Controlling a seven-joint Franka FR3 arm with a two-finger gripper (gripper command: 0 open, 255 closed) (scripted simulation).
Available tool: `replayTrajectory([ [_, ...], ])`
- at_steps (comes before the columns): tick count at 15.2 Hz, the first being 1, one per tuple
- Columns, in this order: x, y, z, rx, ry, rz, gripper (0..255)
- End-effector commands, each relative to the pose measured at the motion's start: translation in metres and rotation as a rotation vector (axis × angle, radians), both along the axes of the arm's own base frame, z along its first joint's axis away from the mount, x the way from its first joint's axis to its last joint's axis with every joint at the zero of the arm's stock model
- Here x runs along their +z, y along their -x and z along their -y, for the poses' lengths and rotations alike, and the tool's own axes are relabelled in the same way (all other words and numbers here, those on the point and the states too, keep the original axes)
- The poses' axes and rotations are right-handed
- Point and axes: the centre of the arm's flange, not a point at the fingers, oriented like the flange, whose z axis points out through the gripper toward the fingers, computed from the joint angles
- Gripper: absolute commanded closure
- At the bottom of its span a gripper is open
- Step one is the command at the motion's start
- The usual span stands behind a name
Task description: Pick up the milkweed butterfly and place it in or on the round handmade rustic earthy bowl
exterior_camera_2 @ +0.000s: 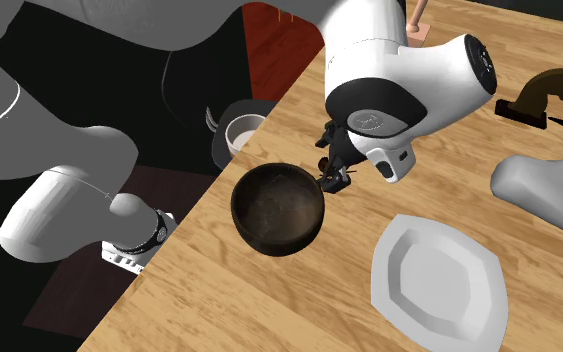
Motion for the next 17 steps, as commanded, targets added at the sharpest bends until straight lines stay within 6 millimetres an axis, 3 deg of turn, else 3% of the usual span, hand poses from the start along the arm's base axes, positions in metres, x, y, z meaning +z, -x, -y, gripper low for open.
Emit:
replayTrajectory([
  [1, 0.0, 0.0, 0.0, 0.0, 0.0, 0.0, 0],
  [3, 0.0, 0.0, 0.0, 0.0, 0.0, 0.0, 0],
  [4, 0.0, 0.0, 0.0, 0.0, 0.0, 0.0, 255],
  [13, 0.0, 0.0, 0.0, 0.0, 0.0, 0.0, 255],
  [17, 0.021, 0.0, 0.0, 0.0, 0.0, 0.0, 255],
])
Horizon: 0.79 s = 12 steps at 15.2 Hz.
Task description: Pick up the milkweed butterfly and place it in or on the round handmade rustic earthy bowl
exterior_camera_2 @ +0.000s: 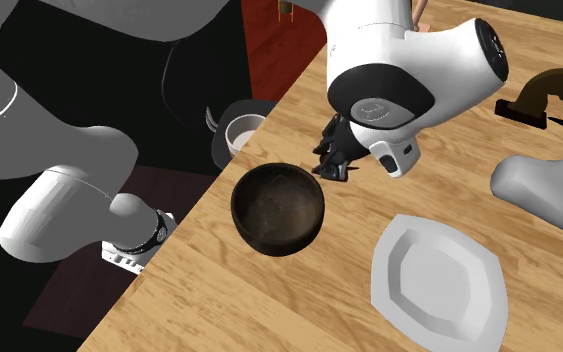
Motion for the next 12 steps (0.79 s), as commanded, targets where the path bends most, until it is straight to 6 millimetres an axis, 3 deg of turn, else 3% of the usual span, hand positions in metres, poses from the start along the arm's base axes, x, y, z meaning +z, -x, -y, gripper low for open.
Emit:
replayTrajectory([
  [1, 0.01, 0.0, 0.0, 0.0, 0.0, 0.0, 255],
  [12, 0.068, 0.0, 0.0, 0.0, 0.0, 0.0, 255],
])
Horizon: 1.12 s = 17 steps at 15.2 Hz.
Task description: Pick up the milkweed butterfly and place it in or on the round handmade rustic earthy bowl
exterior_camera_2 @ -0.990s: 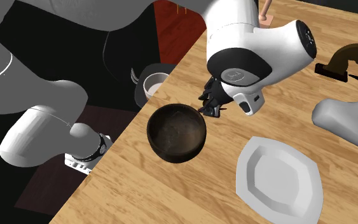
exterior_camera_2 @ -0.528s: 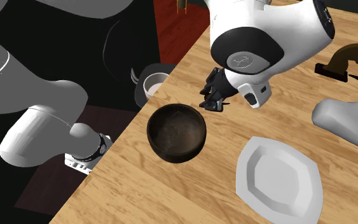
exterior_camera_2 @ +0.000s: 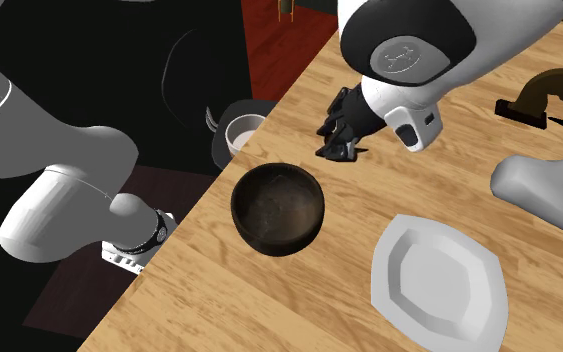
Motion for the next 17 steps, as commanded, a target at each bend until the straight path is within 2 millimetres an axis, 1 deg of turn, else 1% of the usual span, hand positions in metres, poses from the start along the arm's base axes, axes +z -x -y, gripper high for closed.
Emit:
replayTrajectory([
  [1, 0.011, 0.001, 0.001, 0.0, 0.0, 0.0, 255],
  [16, 0.09, 0.001, 0.001, 0.0, 0.0, 0.0, 255],
  [17, 0.093, 0.001, 0.001, 0.0, 0.0, 0.0, 255],
])
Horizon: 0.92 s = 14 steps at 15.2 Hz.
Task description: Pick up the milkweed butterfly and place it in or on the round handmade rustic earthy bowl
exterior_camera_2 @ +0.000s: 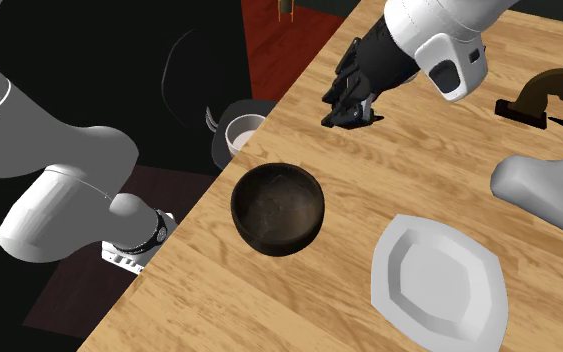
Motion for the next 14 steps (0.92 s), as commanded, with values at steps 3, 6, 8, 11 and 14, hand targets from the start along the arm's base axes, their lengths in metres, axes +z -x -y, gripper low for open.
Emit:
replayTrajectory([
  [3, 0.007, 0.024, 0.03, 0.0, 0.0, 0.0, 255],
  [6, 0.009, 0.049, 0.061, 0.0, 0.0, 0.0, 255],
  [8, 0.011, 0.065, 0.082, 0.0, 0.0, 0.0, 255],
  [11, 0.013, 0.09, 0.113, 0.0, 0.0, 0.0, 255],
  [14, 0.01, 0.106, 0.134, 0.0, 0.0, 0.0, 255],
])
